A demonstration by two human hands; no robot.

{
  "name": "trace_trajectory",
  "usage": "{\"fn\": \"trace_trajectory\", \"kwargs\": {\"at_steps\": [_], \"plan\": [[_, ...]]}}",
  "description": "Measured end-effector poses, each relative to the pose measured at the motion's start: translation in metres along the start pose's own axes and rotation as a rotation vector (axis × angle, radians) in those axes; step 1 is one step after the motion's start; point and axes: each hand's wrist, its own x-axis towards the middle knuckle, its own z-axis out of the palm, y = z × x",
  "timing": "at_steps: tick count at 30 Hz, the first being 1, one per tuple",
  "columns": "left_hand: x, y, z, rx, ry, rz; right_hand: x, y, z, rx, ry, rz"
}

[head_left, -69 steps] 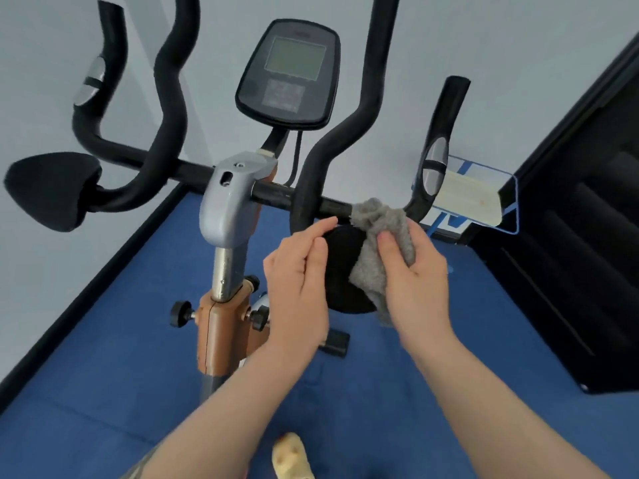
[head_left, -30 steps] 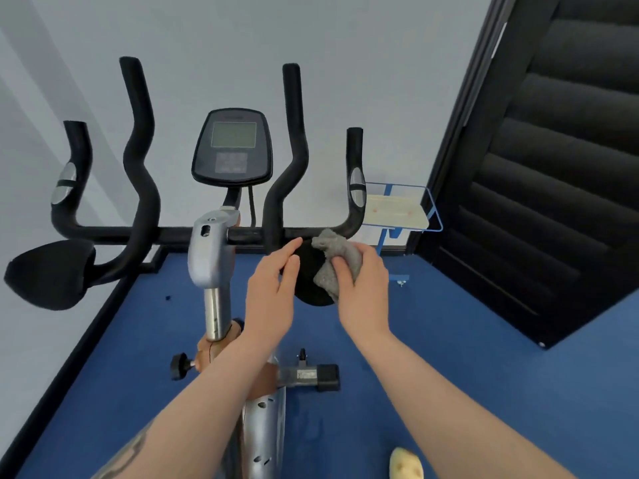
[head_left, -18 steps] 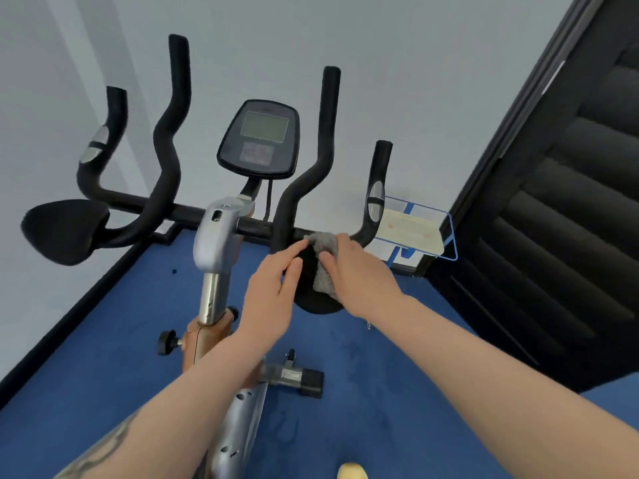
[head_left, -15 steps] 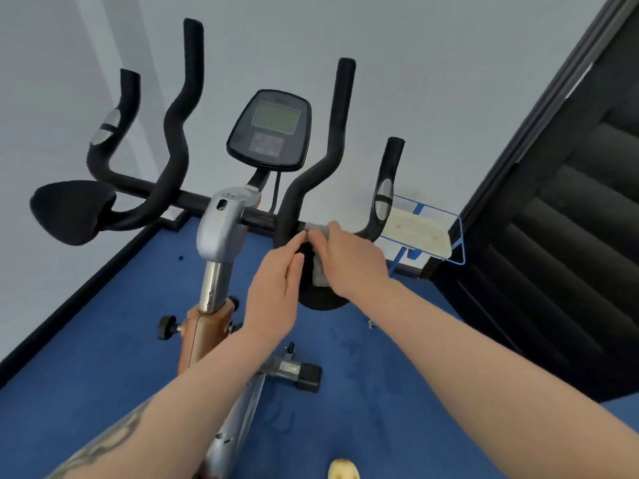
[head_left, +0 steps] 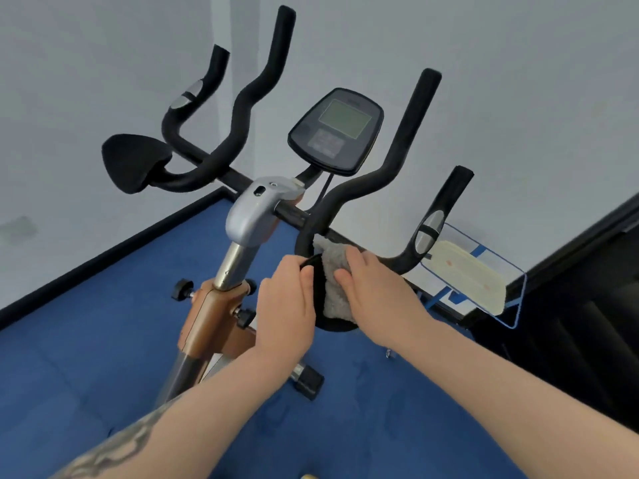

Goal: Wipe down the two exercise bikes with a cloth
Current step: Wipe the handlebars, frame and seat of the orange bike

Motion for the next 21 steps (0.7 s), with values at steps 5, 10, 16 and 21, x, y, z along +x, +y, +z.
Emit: {"fn": "trace_trajectory", "kwargs": {"at_steps": [5, 10, 16, 21], "plan": [[-0.004, 0.000, 0.002, -0.057, -0.040, -0.116, 0.034, -0.006, -0.006, -0.055, -0.090, -0.258], [-0.027, -0.007, 0.014, -0.231, -0.012, -0.234, 0.033, 0.018, -0.016, 0.295, -0.190, -0.309], [-0.035, -0.011, 0.014, -0.260, -0.031, -0.285, 0.056, -0.014, -0.011, 0.079, -0.162, -0.551], [-0.031, -0.011, -0.004, -0.101, -0.072, -0.232, 0.058, 0.012, -0.016, 0.229, -0.227, -0.435]]}}
